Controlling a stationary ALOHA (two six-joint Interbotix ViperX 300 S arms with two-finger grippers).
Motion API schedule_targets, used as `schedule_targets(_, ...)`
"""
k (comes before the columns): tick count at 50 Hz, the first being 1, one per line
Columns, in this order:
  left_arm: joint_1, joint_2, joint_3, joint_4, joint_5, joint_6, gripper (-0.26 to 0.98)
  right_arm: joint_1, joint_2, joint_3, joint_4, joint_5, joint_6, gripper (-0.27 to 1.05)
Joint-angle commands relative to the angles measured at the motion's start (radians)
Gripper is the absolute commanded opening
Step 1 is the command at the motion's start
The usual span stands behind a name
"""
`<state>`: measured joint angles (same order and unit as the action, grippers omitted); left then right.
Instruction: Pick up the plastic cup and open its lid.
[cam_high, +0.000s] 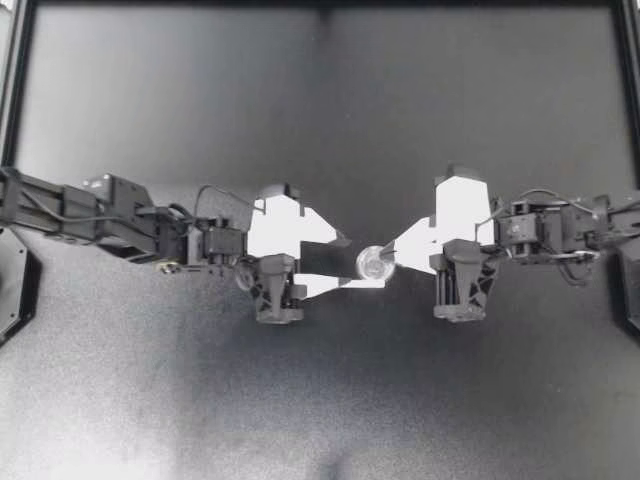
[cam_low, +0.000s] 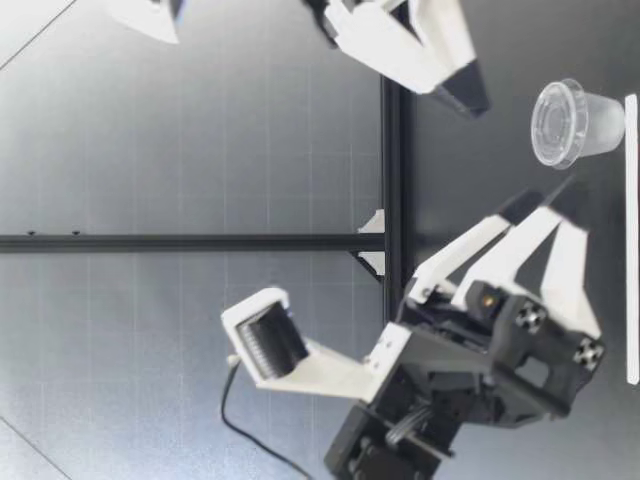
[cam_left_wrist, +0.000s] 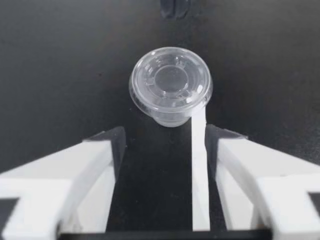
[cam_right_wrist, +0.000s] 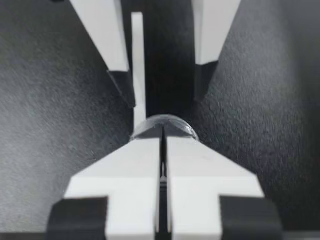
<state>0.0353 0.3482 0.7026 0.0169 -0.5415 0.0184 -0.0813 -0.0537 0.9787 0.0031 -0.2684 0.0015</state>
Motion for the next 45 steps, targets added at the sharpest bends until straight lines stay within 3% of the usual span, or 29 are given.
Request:
schedule_targets(1, -0.002, -0.003, -0.026, 0.002, -0.017, 0.000, 0.54, -0.014, 0.002, -0.018, 0.002, -0.003, -0.002, -0.18)
schedule_targets(45, -0.002, 0.054, -0.078, 0.002, -0.031, -0.005, 0.53, -0.012, 0.089, -0.020, 0.002, 0.046, 0.009, -0.18)
